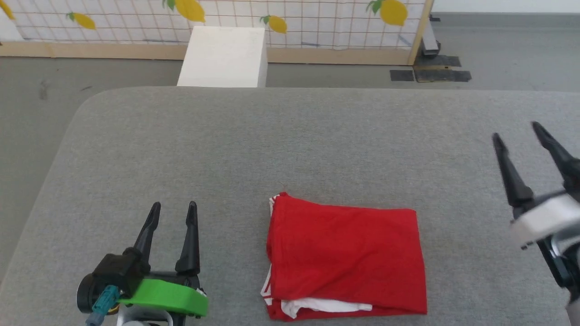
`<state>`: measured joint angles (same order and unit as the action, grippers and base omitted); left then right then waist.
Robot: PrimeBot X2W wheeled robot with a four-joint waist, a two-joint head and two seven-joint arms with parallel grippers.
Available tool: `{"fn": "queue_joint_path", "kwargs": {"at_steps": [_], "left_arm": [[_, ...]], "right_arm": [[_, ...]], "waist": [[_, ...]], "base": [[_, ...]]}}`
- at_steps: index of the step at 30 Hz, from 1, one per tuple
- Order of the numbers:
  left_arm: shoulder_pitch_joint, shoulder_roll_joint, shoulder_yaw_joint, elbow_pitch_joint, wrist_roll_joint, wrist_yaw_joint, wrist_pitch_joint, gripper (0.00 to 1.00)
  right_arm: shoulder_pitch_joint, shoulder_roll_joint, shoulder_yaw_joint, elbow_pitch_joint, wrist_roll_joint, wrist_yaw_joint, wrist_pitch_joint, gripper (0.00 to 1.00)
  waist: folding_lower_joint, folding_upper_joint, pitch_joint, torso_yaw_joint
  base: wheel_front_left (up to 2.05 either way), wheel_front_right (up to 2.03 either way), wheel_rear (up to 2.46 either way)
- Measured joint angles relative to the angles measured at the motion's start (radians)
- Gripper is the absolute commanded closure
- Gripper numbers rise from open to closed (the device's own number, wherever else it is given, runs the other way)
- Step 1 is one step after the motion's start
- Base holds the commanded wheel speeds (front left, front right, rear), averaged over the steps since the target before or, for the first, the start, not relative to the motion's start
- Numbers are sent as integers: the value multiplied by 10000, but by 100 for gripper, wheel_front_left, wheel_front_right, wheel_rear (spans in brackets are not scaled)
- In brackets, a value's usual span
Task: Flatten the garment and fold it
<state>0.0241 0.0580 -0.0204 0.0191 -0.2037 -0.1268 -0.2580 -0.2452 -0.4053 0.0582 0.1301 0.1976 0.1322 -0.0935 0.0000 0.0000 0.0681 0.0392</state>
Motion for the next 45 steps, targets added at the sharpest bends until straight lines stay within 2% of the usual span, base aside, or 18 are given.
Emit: {"fn": "queue_joint_path", "kwargs": {"at_steps": [5, 10, 15, 20, 31, 32, 33, 39, 42, 45], "left_arm": [[-16, 33, -17, 2, 12, 0, 0, 0], [-16, 54, 157, 10, 464, 2, 0, 0], [16, 50, 222, 54, 780, 12, 2, 0], [84, 46, 238, 46, 1183, 33, 0, 0], [78, 19, 257, 4, 1191, 42, 0, 0], [71, 17, 232, 4, 1191, 42, 2, 0], [58, 10, 121, 13, 1191, 42, 0, 0], [30, -8, 12, 69, 1162, 40, 2, 0], [-183, -15, -67, 144, 1160, 36, 2, 0], [-333, -17, -140, 159, 1160, 33, 2, 0]], "right_arm": [[1484, 895, -1181, -1187, -316, 0, -587, 0], [2663, 2130, -1622, -1783, -648, 0, -972, 0], [3119, 2750, -1685, -1831, -953, -2, -1147, 0], [3125, 2945, -1655, -1737, -1011, 0, -1179, 0], [3127, 2878, -1471, -1712, -880, 0, -836, 0], [3127, 2817, -1381, -1707, -667, 0, -602, 0], [3126, 2443, -1012, -1689, 59, 0, 447, 0], [3114, 1524, -305, -1768, 2171, 0, 3515, 0], [3057, 1294, -174, -1685, 3160, -2, 4951, 0], [2922, 1237, 86, -1482, 3559, -2, 5672, 0]], "waist": [[0, 0, 86, -216], [0, 0, 95, -343], [0, 0, 68, -345], [0, 0, 83, -302], [0, 0, 216, -179], [0, 0, 242, -154], [0, 0, 350, -75], [0, 0, 675, 138], [0, 0, 928, 326], [0, 0, 1105, 516]], "base": [[0, 0, 0], [0, 0, 0], [0, 0, 0], [0, 0, 0], [0, 0, 0], [0, 0, 0], [0, 0, 0], [0, 0, 0], [0, 0, 0], [0, 0, 0]]}}
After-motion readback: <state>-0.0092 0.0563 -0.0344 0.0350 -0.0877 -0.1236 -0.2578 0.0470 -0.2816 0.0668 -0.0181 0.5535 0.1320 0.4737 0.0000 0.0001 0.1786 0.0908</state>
